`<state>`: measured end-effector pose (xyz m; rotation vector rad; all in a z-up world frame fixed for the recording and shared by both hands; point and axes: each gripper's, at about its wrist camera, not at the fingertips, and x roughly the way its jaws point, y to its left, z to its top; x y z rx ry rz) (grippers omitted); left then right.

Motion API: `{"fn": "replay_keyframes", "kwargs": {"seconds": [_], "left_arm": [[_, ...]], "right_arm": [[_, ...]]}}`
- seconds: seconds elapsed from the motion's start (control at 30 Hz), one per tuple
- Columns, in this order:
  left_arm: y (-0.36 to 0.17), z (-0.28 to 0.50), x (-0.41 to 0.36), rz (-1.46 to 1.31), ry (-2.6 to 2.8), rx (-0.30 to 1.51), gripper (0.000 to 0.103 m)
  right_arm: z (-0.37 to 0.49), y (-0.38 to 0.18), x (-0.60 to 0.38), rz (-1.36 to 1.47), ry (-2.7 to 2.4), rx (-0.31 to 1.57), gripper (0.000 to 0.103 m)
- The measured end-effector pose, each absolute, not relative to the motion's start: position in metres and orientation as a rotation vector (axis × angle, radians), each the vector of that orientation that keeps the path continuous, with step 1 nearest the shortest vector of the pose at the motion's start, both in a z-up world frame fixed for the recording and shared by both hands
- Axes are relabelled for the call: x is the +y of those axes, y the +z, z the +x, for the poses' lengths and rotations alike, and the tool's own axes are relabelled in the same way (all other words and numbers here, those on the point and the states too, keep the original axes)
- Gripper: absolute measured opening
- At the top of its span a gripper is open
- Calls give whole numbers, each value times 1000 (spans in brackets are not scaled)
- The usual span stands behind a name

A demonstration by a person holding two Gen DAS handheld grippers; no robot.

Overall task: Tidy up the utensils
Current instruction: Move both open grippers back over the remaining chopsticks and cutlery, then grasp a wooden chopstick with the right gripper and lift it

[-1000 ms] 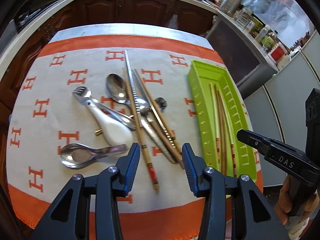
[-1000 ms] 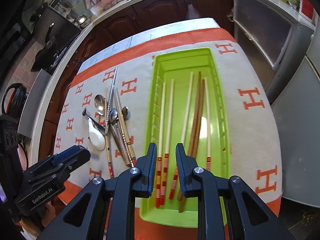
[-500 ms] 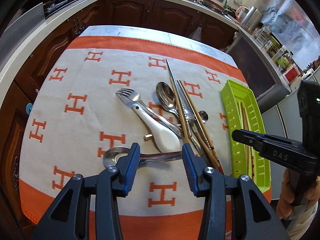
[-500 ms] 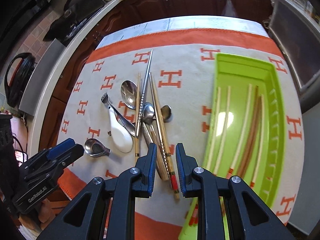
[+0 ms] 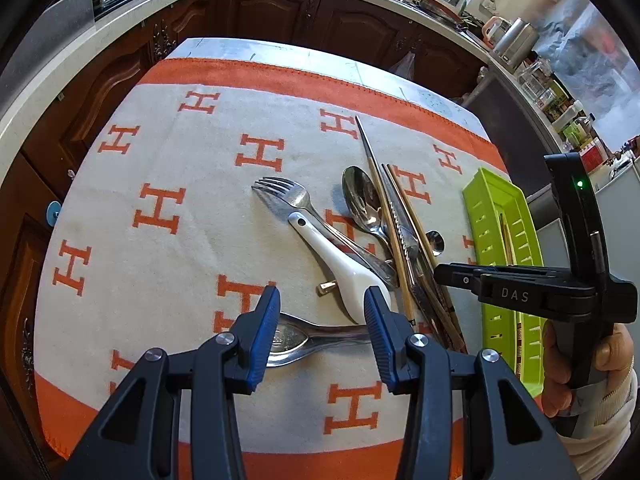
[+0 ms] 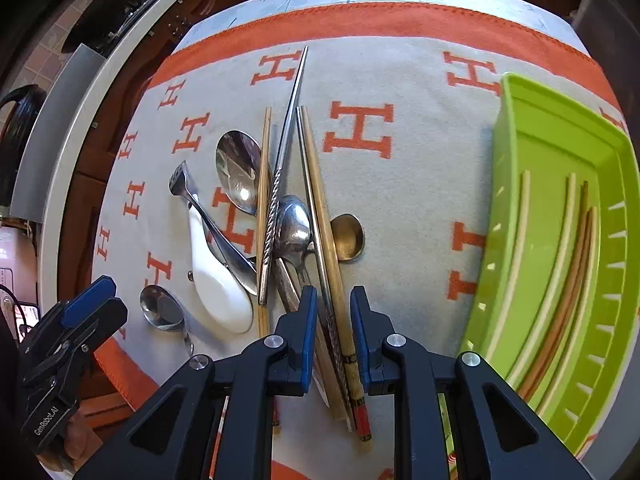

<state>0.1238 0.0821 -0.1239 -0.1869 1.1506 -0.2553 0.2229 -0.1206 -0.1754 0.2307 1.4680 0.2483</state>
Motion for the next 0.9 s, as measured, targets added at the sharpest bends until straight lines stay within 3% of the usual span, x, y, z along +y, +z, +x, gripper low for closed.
{"fn": "replay_keyframes", "kwargs": {"seconds": [0.4,0.9], "left_arm": [[-128,131,83,-191,-266,1158,42],[-130,136,76,-186,-282,1176,44]], "right_arm": [[239,-190,-102,169,242,1481,18],[223,-187,-66,-125,219,1382,17]]}}
